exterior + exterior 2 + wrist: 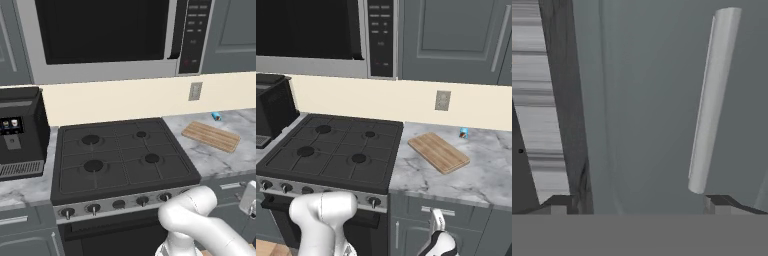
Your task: Open the drawer on the right and place the cutting tools on the cutting board.
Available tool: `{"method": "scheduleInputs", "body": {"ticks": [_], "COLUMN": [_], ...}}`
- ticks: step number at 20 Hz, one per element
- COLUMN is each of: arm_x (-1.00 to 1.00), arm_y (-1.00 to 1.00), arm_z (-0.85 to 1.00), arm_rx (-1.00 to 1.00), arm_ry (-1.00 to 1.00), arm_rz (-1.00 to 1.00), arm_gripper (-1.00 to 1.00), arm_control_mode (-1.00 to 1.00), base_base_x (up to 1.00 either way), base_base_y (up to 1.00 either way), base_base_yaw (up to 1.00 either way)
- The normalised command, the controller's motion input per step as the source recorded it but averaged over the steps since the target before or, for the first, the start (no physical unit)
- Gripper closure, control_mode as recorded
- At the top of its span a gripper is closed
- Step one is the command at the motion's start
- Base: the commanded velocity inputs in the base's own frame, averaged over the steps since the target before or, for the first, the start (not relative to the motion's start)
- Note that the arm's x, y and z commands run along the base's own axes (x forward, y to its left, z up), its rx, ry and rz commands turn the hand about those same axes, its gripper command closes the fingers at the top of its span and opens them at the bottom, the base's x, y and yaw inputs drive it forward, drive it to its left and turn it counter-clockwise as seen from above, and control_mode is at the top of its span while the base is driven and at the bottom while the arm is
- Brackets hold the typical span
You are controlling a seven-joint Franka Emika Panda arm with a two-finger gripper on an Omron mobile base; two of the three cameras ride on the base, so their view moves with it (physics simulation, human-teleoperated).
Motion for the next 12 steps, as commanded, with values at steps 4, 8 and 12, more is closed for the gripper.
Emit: {"method": "scheduleInputs", "body": {"ticks": [4, 8, 12], "arm_x": [0.2, 0.2, 0.26], "arm_y": [0.0, 0.0, 0.0], "arm_z": [-0.23, -0.24, -0.21], "arm_rx": [0.0, 0.0, 0.0], "arm_ry": [0.0, 0.0, 0.0], "arm_rz": [0.0, 0.0, 0.0], "arm_gripper": [-1.0, -1.0, -1.0], "arm_control_mode": [-1.0, -1.0, -1.0], "base_base_x": [0.0, 0.0, 0.0], "base_base_y": [0.0, 0.0, 0.0], "base_base_yaw": [0.0, 0.0, 0.0]}}
